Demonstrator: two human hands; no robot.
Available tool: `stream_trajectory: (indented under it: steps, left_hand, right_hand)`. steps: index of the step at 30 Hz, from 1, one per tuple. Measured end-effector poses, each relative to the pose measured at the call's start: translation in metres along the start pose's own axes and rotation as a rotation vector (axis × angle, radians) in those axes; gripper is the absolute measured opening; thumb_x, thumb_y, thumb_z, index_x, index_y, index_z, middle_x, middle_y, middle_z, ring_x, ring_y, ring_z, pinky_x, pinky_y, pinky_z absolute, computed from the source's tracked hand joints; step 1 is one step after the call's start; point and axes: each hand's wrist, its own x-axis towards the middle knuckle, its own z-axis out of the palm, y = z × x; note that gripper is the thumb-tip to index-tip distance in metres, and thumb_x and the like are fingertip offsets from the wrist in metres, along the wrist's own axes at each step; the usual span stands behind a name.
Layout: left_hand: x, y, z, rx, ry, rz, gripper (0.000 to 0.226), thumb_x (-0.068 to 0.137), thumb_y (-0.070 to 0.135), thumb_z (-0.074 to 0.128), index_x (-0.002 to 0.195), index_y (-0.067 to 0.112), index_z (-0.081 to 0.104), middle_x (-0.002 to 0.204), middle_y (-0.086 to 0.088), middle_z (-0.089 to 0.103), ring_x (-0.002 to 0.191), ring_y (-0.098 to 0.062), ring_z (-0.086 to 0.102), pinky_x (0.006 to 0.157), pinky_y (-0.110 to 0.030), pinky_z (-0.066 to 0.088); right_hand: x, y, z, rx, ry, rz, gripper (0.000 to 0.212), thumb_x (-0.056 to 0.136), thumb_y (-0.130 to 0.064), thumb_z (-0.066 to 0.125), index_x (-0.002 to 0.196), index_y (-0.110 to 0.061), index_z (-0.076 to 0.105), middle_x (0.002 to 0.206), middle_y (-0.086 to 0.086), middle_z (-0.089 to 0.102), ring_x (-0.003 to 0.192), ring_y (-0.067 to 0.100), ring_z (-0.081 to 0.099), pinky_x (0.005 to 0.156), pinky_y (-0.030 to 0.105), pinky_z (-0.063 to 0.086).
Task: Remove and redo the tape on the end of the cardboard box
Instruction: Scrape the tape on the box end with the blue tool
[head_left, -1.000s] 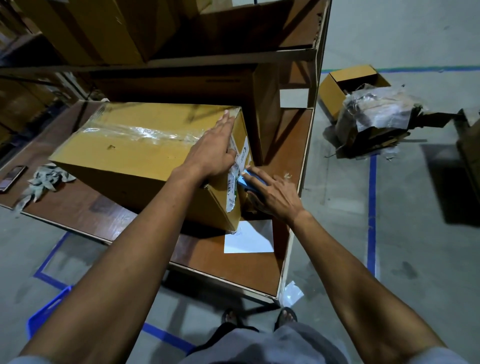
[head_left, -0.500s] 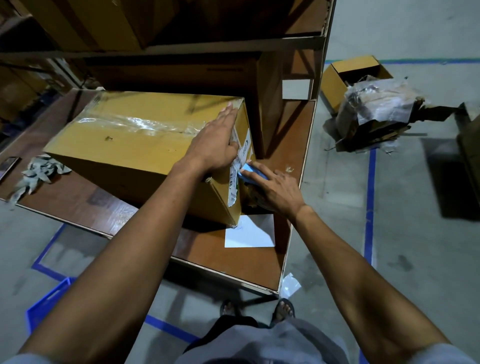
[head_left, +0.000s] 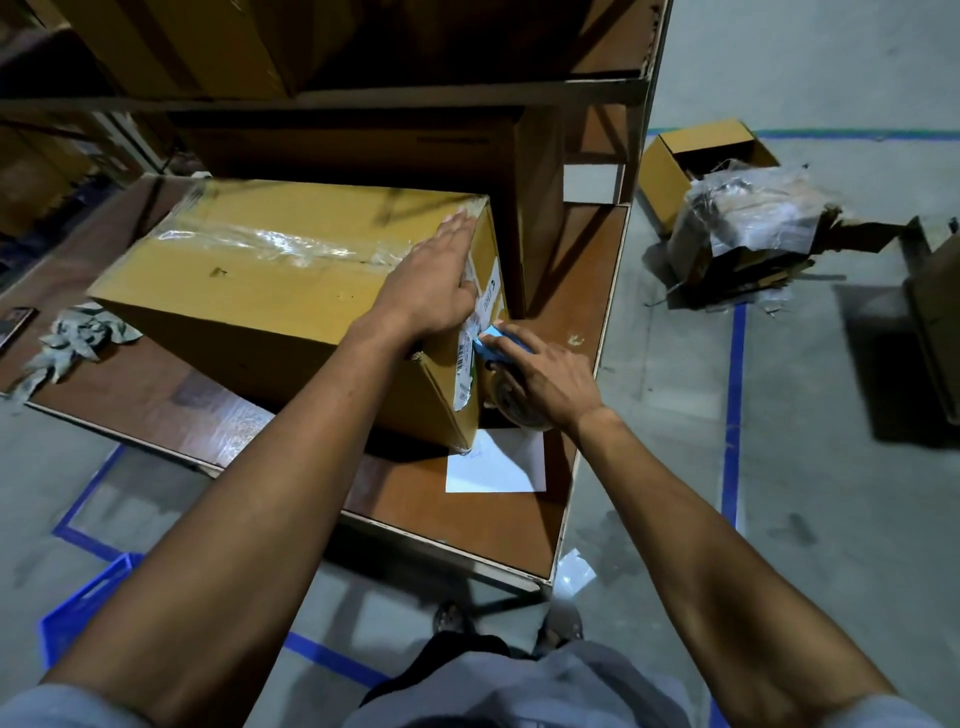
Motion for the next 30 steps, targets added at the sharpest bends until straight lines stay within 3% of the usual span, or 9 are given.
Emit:
stream_trajectory:
  steps: [4, 8, 11, 14, 19, 24, 30]
  left_hand:
    - [0.000, 0.003, -0.001, 0.004, 0.007, -0.004, 0.085, 0.101, 0.014, 0.056, 0.173, 0.012, 0.011, 0.182, -0.008, 0.007, 0.168, -0.022, 0.007, 0.135, -0.048, 0.016]
    - [-0.005, 0.005, 0.000, 0.000, -0.003, -0.015, 0.085, 0.102, 0.014, 0.056, 0.173, 0.011, 0.009, 0.182, -0.008, 0.005, 0.168, -0.021, 0.006, 0.135, -0.048, 0.015]
    - [-0.007, 0.005, -0.001, -0.003, -0.003, -0.007, 0.084, 0.103, 0.014, 0.055, 0.173, 0.011, 0.010, 0.182, -0.008, 0.005, 0.168, -0.021, 0.006, 0.135, -0.045, 0.014]
    - [0.003, 0.001, -0.009, 0.002, 0.039, -0.011, 0.084, 0.103, 0.014, 0.056, 0.174, 0.012, 0.010, 0.182, -0.007, 0.006, 0.168, -0.022, 0.007, 0.135, -0.043, 0.014]
    - [0.001, 0.002, -0.001, -0.016, 0.022, -0.009, 0.085, 0.103, 0.014, 0.058, 0.174, 0.014, 0.010, 0.182, -0.006, 0.007, 0.168, -0.020, 0.007, 0.136, -0.044, 0.012]
    - [0.003, 0.002, -0.001, -0.028, 0.027, -0.006, 0.086, 0.103, 0.015, 0.058, 0.173, 0.013, 0.009, 0.182, -0.007, 0.007, 0.168, -0.021, 0.007, 0.136, -0.043, 0.012]
    - [0.002, -0.001, 0.000, -0.015, 0.028, -0.003, 0.085, 0.103, 0.016, 0.058, 0.173, 0.013, 0.010, 0.182, -0.007, 0.008, 0.168, -0.021, 0.008, 0.136, -0.045, 0.012]
  right_hand:
    - [0.014, 0.004, -0.016, -0.053, -0.068, -0.010, 0.045, 0.109, -0.052, 0.039, 0.153, -0.042, 0.037, 0.161, -0.006, 0.045, 0.094, 0.034, 0.072, 0.060, 0.034, 0.051]
    - [-0.002, -0.001, -0.020, -0.138, -0.288, -0.043, 0.036, 0.110, -0.043, 0.041, 0.146, -0.041, 0.041, 0.137, 0.004, 0.065, 0.085, 0.030, 0.069, 0.065, 0.034, 0.049]
    - [-0.007, -0.007, -0.022, -0.136, -0.085, -0.074, 0.050, 0.105, -0.050, 0.043, 0.154, -0.047, 0.035, 0.160, 0.000, 0.050, 0.079, 0.031, 0.072, 0.058, 0.029, 0.048]
    - [0.024, 0.001, -0.030, -0.197, 0.064, -0.073, 0.051, 0.104, -0.051, 0.051, 0.153, -0.046, 0.041, 0.160, -0.001, 0.051, 0.073, 0.034, 0.069, 0.058, 0.036, 0.055]
    - [0.000, 0.018, -0.018, -0.260, 0.009, -0.028, 0.052, 0.108, -0.056, 0.041, 0.157, -0.049, 0.028, 0.169, -0.002, 0.037, 0.077, 0.032, 0.065, 0.056, 0.030, 0.046]
    - [-0.027, 0.012, -0.008, -0.190, 0.063, 0.018, 0.052, 0.107, -0.056, 0.041, 0.157, -0.042, 0.032, 0.168, 0.000, 0.037, 0.089, 0.041, 0.069, 0.060, 0.035, 0.055]
    - [-0.026, 0.004, -0.002, -0.045, 0.113, 0.133, 0.060, 0.104, -0.053, 0.048, 0.160, -0.045, 0.028, 0.169, -0.003, 0.038, 0.089, 0.035, 0.070, 0.063, 0.034, 0.058]
